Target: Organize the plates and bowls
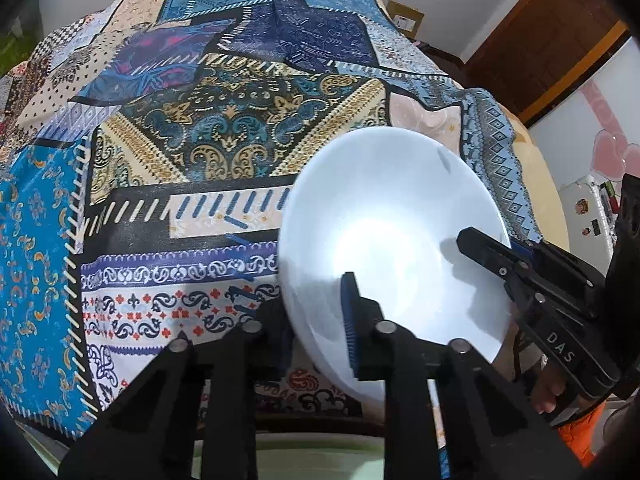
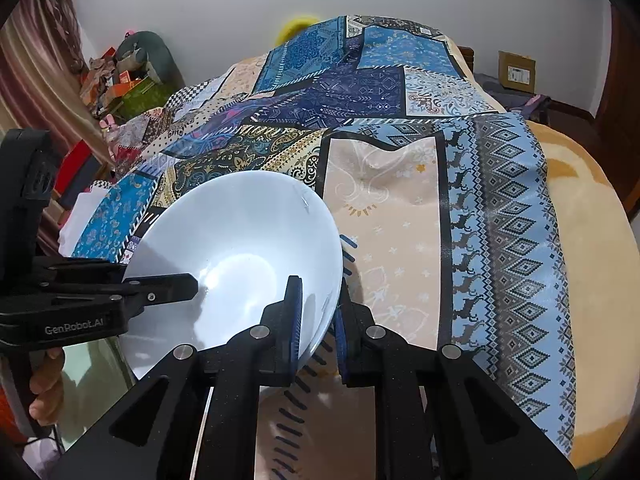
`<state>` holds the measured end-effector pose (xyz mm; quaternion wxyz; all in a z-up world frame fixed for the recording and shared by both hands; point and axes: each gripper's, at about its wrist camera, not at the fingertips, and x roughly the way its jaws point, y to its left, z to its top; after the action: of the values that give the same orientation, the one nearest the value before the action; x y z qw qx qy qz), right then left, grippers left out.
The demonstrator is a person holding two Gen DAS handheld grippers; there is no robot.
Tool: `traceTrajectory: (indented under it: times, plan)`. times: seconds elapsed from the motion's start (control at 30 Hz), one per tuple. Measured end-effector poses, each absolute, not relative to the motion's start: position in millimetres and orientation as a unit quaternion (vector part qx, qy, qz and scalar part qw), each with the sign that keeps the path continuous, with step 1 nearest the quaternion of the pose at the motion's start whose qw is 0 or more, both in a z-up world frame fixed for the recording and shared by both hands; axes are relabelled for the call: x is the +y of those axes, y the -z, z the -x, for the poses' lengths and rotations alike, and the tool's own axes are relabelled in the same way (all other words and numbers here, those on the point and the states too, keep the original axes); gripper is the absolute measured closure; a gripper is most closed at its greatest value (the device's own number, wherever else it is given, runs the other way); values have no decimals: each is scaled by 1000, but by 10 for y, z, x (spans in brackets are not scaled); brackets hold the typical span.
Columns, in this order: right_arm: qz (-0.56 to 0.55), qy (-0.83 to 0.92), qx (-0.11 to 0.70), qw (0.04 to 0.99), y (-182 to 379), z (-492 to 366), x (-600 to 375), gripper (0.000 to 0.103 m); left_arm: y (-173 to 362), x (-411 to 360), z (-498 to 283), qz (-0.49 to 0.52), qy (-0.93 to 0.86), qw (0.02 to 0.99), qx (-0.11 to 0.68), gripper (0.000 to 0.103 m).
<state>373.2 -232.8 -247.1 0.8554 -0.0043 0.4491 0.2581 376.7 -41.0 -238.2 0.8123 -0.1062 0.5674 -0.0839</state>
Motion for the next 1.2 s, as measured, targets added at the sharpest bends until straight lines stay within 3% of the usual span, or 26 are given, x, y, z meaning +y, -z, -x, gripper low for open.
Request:
traceTrajectory:
  times: [0.43,1.2]
  plan:
    - [-7,-250,436,864,2321,-3604,-2334,90,2242,-430,-3617,97,75,824,554,87]
    - [-6,-277,363,890,1533,-2898,-2134,90,1233,-178,-2743,101,62,869,480,87]
